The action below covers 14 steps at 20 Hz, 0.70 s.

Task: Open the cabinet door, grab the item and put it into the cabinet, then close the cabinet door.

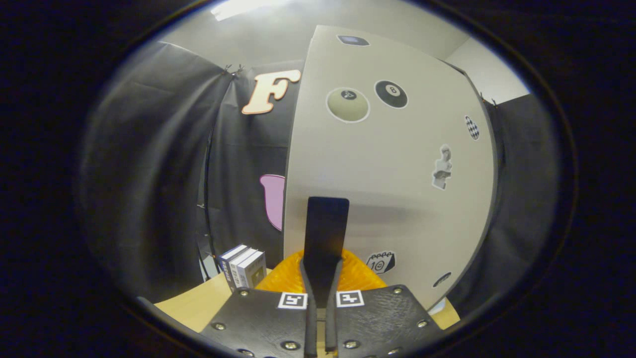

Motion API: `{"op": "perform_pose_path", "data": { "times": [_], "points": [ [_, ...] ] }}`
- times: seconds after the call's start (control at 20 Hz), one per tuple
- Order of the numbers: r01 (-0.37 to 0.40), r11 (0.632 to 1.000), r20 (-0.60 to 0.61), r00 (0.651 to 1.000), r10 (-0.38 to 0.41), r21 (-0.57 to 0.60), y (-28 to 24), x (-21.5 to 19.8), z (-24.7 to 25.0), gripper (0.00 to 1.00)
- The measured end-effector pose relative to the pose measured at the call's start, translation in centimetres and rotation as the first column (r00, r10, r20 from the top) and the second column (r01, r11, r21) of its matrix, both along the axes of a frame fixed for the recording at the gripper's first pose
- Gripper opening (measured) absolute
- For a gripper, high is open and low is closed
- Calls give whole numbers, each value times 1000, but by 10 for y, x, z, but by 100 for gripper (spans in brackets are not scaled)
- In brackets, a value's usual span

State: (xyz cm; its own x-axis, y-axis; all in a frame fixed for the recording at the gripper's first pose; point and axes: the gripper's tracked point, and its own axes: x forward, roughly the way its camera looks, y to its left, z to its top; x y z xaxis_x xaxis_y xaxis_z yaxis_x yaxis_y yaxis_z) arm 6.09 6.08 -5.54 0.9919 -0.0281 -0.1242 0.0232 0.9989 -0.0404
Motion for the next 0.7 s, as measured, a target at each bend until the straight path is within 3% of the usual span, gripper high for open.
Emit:
{"op": "perform_pose_path", "data": {
  "times": [0.7],
  "points": [
    [152, 988, -10, 988, -152, -14, -53, -110, 10, 7]
  ]
}}
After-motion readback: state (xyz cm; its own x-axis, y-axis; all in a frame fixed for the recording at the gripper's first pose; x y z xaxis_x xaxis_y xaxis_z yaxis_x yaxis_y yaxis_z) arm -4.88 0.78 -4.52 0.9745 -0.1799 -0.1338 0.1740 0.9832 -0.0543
